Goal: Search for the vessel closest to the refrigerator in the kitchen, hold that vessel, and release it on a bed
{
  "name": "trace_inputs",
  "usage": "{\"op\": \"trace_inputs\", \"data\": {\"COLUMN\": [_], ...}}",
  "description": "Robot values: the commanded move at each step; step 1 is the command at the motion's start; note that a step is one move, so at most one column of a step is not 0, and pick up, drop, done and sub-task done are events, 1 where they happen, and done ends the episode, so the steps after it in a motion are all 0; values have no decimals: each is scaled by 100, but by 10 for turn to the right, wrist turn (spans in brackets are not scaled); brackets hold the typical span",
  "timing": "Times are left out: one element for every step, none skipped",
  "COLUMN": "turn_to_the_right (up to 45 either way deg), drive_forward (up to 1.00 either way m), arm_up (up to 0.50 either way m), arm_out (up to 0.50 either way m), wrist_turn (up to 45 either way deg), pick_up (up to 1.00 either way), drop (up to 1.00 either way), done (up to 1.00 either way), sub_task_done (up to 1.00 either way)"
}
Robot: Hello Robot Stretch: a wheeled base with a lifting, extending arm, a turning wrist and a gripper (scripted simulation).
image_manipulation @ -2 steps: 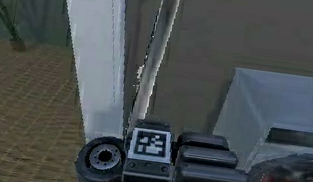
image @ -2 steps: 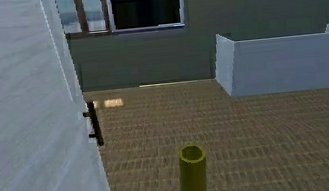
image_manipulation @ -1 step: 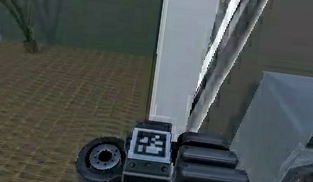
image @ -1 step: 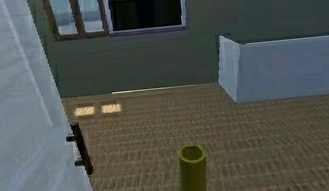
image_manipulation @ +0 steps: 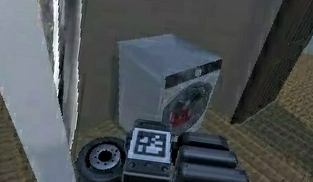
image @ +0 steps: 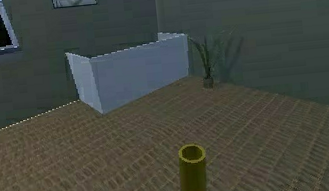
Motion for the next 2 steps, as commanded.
{"op": "trace_inputs", "data": {"turn_to_the_right": [0,0], "drive_forward": [20,100], "arm_up": [0,0], "arm_out": [0,0], "wrist_turn": [0,0], "pick_up": [0,0], "drop": [0,0], "done": [0,0], "sub_task_done": [0,0]}}
